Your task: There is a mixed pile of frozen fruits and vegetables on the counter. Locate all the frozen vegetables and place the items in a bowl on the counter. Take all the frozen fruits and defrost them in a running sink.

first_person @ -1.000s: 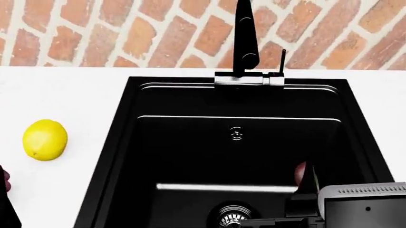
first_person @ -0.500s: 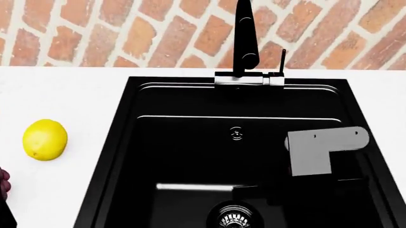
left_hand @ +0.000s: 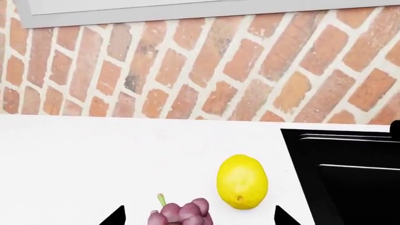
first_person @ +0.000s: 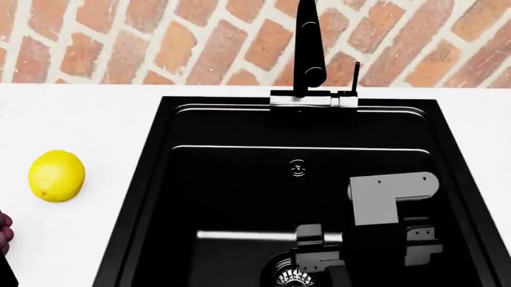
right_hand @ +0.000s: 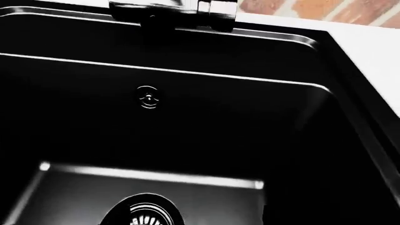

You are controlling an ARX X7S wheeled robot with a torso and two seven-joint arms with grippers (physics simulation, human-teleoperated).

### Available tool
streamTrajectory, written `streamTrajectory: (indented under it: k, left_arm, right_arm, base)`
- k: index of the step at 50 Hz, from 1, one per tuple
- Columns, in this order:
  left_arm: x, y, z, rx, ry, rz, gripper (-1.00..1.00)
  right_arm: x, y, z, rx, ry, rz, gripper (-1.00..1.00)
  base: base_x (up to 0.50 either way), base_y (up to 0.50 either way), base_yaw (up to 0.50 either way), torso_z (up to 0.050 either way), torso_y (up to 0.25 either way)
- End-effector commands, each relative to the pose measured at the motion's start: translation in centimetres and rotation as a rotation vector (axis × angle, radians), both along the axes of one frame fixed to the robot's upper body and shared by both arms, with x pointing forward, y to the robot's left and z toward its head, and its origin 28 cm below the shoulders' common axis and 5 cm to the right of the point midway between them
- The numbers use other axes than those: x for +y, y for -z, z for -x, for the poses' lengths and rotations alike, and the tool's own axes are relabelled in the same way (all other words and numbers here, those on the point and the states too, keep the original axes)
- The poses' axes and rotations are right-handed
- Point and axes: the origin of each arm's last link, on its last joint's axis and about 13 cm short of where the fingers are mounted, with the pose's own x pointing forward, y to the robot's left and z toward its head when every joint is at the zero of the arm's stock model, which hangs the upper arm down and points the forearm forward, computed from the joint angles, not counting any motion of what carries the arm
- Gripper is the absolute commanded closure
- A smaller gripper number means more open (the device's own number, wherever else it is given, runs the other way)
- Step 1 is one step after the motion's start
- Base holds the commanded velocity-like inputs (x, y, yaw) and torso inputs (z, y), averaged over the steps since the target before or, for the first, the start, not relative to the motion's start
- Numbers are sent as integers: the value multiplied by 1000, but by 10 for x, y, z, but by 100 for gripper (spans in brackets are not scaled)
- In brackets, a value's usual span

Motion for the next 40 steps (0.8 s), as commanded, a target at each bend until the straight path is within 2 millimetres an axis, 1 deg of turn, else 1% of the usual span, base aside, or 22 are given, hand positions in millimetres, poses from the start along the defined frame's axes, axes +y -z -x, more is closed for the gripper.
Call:
streamTrajectory:
  k: [1,2,6,8,13,16,17,19,21,22,24,28,30,32,35,37,40]
  left_arm:
    - [0,1,0,-7,15,9,-100]
    - [0,1,0,-7,15,13,-100]
    - [1,0,0,-8,10,13,-100]
    - [1,1,0,-8,9,9,-100]
    - [-1,2,-4,-4,8,11,-100]
    - [-1,4,-4,3,6,13,-100]
    - [0,5,-4,8,1,12,-100]
    - [-1,7,-4,12,-4,15,-100]
    - [-2,9,-6,26,-10,18,-100]
    - [-2,11,-6,52,-24,-14,-100]
    - [-3,14,-7,63,-26,10,-100]
    - [-1,24,-15,124,-58,20,-100]
    - [2,22,-19,128,-70,12,-100]
    - [4,20,-25,139,-77,23,-100]
    - [4,26,-37,186,-111,20,-100]
    - [4,28,-41,196,-121,23,-100]
    - [5,38,-45,230,-123,19,-100]
  right_arm:
    - [2,-39,11,-149,-9,-23,-100]
    - [3,-45,16,-175,-31,-1,-100]
    - [4,-60,32,-252,-36,-22,-100]
    - [4,-72,46,-307,-40,-30,-100]
    - [3,-88,70,-416,-36,-26,-100]
    - [2,-89,85,-464,-8,-36,-100]
    - [2,-87,92,-475,4,-35,-100]
    - [3,-83,100,-473,2,-47,-100]
    - [3,-81,103,-477,11,-43,-100]
    - [3,-81,103,-481,15,-35,-100]
    - [5,-76,104,-461,-2,-16,-100]
    - [7,-73,110,-454,4,-46,-100]
    - [7,-74,113,-459,2,-23,-100]
    - [5,-79,116,-468,11,-35,-100]
    - [3,-83,120,-480,15,-34,-100]
    - [2,-84,121,-479,17,-41,-100]
    - [2,-85,120,-480,22,-52,-100]
  base:
    - [0,0,0,0,0]
    - [0,0,0,0,0]
    - [0,0,0,0,0]
    - [0,0,0,0,0]
    - [0,0,0,0,0]
    - [0,0,0,0,0]
    - [0,0,0,0,0]
    - [0,0,0,0,0]
    - [0,0,0,0,0]
    - [0,0,0,0,0]
    - [0,0,0,0,0]
    - [0,0,0,0,0]
    - [0,0,0,0,0]
    - [0,0,0,0,0]
    - [0,0,0,0,0]
    - [0,0,0,0,0]
    - [0,0,0,0,0]
